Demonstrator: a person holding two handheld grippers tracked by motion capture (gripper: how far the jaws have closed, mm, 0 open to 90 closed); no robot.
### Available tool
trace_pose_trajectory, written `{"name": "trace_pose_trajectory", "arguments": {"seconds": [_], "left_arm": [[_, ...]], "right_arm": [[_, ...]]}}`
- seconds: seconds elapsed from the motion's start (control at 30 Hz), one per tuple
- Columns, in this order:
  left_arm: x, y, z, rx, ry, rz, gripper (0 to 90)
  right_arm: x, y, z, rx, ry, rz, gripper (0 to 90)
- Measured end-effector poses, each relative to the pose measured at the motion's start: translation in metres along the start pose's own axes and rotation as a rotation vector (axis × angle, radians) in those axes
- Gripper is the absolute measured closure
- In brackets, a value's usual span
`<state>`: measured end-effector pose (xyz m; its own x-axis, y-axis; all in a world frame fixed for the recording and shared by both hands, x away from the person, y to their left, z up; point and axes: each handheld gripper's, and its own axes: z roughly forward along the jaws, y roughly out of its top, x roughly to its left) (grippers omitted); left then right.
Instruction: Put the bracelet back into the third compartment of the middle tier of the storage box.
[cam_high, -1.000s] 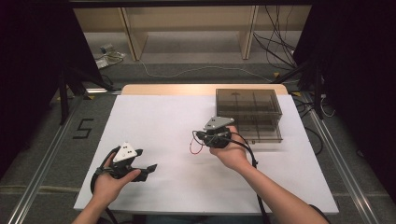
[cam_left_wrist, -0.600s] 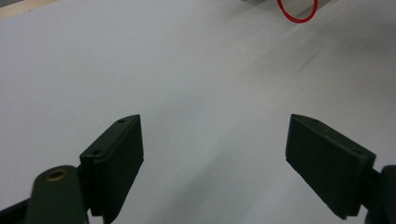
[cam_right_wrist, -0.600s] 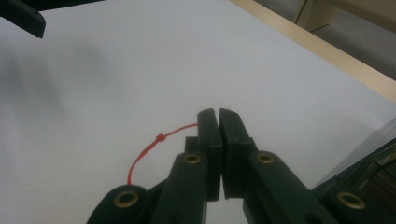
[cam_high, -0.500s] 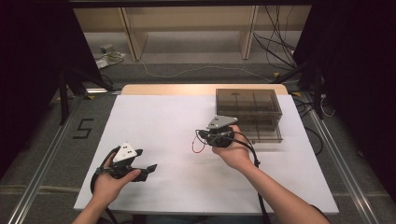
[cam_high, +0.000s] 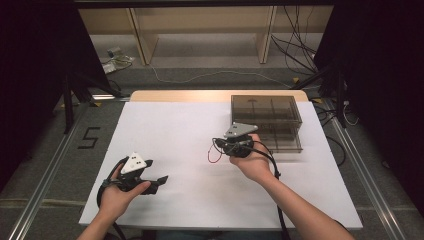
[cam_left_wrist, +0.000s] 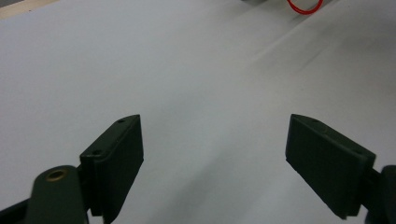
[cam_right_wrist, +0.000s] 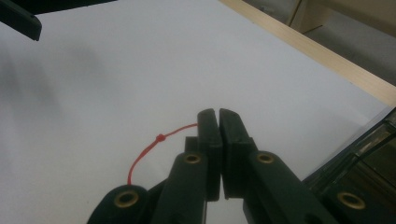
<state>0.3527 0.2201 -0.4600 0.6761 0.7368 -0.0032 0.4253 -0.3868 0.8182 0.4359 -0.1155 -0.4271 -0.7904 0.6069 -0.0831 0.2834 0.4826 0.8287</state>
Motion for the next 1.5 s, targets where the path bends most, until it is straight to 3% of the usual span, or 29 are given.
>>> {"name": "trace_pose_trajectory", "arguments": {"seconds": [1.5], "left_arm": [[0.0,0.0,0.0,0.003,0.001,0.004,19.2]], "right_arm": [[-0.022,-0.007,-0.021,-0.026,-0.049,0.046,88.8]]}}
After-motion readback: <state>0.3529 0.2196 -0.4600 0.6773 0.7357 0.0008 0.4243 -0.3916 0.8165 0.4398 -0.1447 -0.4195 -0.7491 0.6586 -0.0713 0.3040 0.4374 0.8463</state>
